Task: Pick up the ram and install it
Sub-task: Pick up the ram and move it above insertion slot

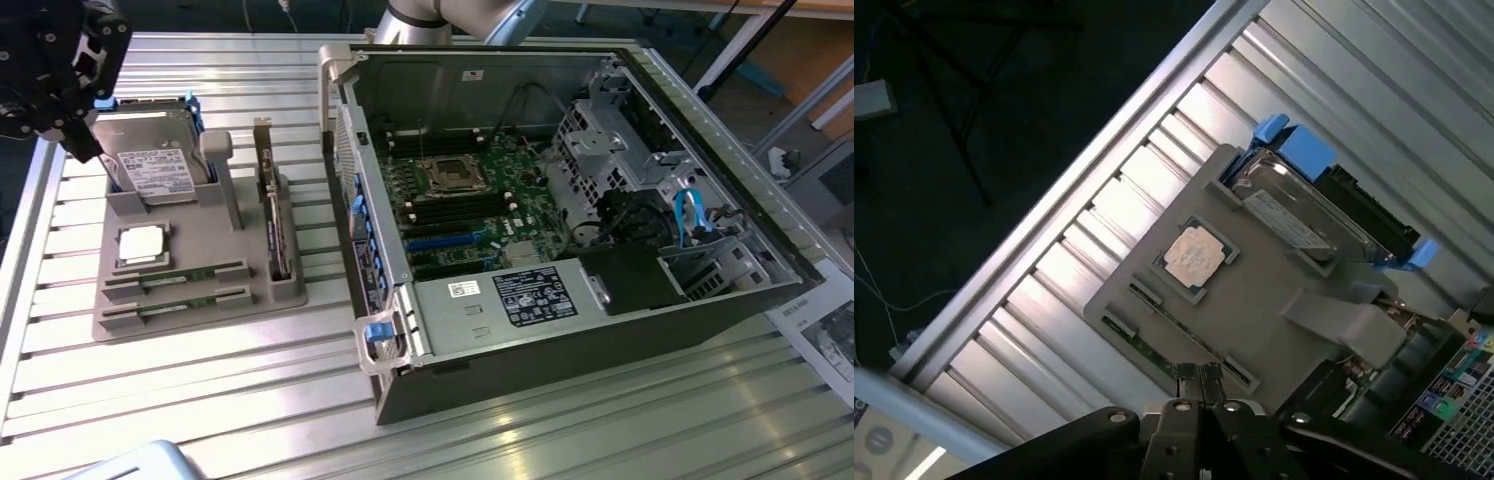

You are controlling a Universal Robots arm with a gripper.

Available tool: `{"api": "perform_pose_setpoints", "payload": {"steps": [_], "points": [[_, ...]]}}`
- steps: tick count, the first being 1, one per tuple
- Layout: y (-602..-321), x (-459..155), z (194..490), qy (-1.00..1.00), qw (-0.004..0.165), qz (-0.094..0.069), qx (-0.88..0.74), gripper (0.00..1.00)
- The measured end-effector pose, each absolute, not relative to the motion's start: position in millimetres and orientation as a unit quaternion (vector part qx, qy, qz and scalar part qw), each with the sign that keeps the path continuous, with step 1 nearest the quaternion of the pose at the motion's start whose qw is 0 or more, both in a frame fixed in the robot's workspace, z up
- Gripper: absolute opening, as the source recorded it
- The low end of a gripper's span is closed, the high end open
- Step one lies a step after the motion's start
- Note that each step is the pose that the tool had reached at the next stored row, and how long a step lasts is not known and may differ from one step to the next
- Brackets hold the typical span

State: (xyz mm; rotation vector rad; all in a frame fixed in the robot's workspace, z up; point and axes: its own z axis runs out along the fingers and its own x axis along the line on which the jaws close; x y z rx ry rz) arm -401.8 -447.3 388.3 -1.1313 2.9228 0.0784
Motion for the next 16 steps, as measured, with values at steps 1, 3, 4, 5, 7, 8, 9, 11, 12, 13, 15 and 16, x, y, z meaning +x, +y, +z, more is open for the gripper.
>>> {"api": "perform_pose_setpoints", "payload": {"steps": [1,3,4,5,7,8,9,11,12,13,15,16], "points": [[-447.3,-401.8,388.2,0.930,0.003,0.025,-0.367,0.10],[-447.4,-401.7,387.9,0.923,0.003,0.025,-0.383,0.10],[-447.4,-401.8,387.7,0.919,0.002,0.025,-0.394,0.10],[-447.3,-401.8,387.6,0.914,0.002,0.025,-0.406,0.10],[-447.3,-401.8,387.3,0.907,0.002,0.025,-0.420,0.10],[-447.4,-401.8,387.1,0.902,0.001,0.025,-0.430,0.10],[-447.4,-401.7,386.9,0.899,0.001,0.025,-0.437,0.10],[-447.4,-401.8,386.5,0.890,0.000,0.025,-0.456,0.10],[-447.4,-401.8,386.3,0.886,0.000,0.025,-0.463,0.10],[-447.4,-401.7,386.0,0.879,0.000,0.024,-0.476,0.10],[-447.4,-401.7,385.7,0.872,-0.001,0.024,-0.490,0.10],[-447.4,-401.7,385.5,0.867,-0.001,0.024,-0.498,0.10]]}}
